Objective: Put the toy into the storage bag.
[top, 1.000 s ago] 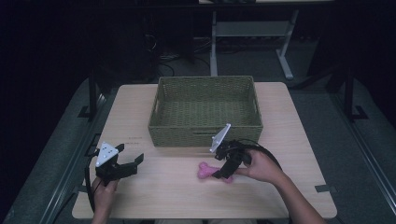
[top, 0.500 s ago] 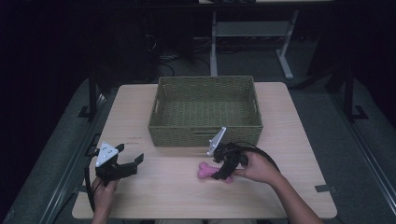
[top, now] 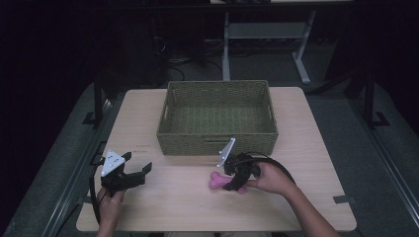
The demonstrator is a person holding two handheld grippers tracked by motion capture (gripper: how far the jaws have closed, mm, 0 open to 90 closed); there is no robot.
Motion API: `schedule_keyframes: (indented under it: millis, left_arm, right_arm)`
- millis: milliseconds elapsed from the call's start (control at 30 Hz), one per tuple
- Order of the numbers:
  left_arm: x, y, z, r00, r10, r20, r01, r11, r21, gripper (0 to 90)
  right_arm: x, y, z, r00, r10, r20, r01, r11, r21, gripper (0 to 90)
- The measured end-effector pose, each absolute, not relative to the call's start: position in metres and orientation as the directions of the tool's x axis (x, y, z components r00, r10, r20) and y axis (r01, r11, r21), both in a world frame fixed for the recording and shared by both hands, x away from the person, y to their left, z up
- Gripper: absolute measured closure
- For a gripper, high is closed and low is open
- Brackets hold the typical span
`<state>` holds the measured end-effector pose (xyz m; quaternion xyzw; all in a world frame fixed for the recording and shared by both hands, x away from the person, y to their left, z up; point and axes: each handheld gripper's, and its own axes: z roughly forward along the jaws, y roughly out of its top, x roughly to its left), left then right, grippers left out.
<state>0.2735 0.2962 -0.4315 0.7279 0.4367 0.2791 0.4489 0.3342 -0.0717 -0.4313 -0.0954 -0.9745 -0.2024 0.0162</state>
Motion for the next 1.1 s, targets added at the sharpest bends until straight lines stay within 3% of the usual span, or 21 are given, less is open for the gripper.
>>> schedule_keyframes:
  millis: [567, 1100]
  left_arm:
    - [0.2732, 0.2975, -0.4312, 0.461, 0.887, 0.008, 0.387, -0.209, 0.898, 13.8]
    - [0.2731, 0.299, -0.4311, 0.458, 0.889, 0.001, 0.389, -0.202, 0.899, 13.8]
  right_arm:
    - [0.3314, -0.0691, -0.4357, -0.989, 0.148, 0.029, 0.148, 0.918, 0.368, 56.6]
    - [0.3364, -0.072, -0.4303, -0.987, 0.139, 0.081, 0.159, 0.915, 0.371, 58.2]
